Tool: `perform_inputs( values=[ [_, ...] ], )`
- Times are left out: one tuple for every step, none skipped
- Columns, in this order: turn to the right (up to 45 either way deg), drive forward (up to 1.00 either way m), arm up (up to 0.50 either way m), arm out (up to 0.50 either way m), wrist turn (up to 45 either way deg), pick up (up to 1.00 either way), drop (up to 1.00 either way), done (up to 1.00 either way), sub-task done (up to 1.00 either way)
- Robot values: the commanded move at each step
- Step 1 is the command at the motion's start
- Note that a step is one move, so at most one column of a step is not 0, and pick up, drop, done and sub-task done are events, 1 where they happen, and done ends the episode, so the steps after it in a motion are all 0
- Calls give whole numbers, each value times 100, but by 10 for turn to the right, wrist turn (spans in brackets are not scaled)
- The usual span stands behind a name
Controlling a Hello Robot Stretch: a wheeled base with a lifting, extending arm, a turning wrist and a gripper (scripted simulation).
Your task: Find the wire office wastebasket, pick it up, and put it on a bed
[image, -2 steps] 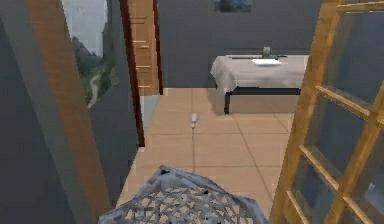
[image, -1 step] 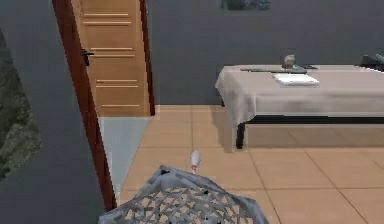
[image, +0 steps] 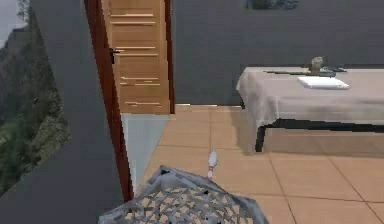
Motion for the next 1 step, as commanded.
perform_inputs(
  values=[
    [0, 5, 0, 0, 0, 0, 0, 0, 0]
  ],
)
